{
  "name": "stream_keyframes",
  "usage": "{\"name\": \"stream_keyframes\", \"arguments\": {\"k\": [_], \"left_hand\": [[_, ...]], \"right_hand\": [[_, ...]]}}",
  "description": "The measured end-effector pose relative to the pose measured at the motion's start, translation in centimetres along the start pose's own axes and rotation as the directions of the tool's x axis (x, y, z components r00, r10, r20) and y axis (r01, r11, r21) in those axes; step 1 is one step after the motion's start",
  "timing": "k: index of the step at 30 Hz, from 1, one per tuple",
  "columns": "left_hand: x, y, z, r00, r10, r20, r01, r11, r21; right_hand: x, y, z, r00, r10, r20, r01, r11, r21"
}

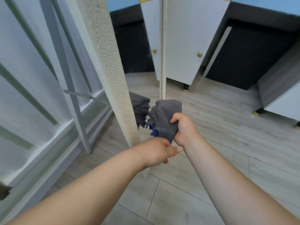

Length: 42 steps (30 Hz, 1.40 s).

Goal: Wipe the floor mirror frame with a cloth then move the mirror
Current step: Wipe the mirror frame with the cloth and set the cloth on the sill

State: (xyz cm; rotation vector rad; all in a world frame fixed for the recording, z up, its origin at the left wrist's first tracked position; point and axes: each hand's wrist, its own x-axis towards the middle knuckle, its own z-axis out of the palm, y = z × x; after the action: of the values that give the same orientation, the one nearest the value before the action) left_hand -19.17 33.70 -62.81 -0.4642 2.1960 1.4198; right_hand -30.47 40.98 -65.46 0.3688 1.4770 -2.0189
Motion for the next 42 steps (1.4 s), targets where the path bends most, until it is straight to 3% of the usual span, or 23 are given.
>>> {"name": "stream_keyframes", "arguments": {"k": [3,6,9,13,16,22,28,32,37,42], "left_hand": [[0.1,2.3,-1.0,0.997,0.028,-0.075,-0.031,0.999,-0.042],[0.1,4.9,-2.2,0.979,0.063,-0.193,-0.075,0.996,-0.055],[-0.5,8.4,-3.4,0.936,0.03,-0.352,-0.088,0.985,-0.148],[-2.8,14.5,-6.1,0.865,0.059,-0.498,-0.132,0.985,-0.112],[-5.5,19.0,-8.7,0.834,0.133,-0.536,-0.196,0.979,-0.062],[-13.4,28.9,-13.2,0.924,0.191,-0.332,-0.279,0.93,-0.24],[-21.6,37.3,-17.1,0.923,0.116,-0.368,-0.25,0.907,-0.339],[-28.0,42.8,-18.8,0.866,-0.017,-0.499,-0.169,0.93,-0.326],[-34.7,47.2,-20.9,0.766,-0.055,-0.64,-0.164,0.946,-0.278],[-39.9,48.4,-22.9,0.7,-0.082,-0.71,-0.258,0.897,-0.358]], "right_hand": [[-0.4,-2.0,0.3,0.997,-0.082,-0.002,0.082,0.996,0.035],[-1.3,-4.4,0.8,0.984,-0.128,-0.123,0.131,0.991,0.02],[-3.0,-7.4,1.5,0.98,-0.121,-0.161,0.126,0.992,0.023],[-6.9,-12.8,4.2,0.972,-0.123,-0.202,0.12,0.992,-0.029],[-10.3,-16.9,6.3,0.979,-0.127,-0.159,0.121,0.992,-0.046],[-19.4,-26.8,10.9,0.979,-0.203,0.001,0.203,0.979,-0.036],[-29.1,-35.9,13.7,0.957,-0.29,0.003,0.289,0.951,-0.109],[-34.7,-41.0,15.9,0.931,-0.363,0.043,0.365,0.916,-0.168],[-39.8,-46.2,18.8,0.892,-0.425,0.153,0.449,0.871,-0.198],[-43.2,-48.4,21.4,0.915,-0.265,0.303,0.334,0.92,-0.205]]}}
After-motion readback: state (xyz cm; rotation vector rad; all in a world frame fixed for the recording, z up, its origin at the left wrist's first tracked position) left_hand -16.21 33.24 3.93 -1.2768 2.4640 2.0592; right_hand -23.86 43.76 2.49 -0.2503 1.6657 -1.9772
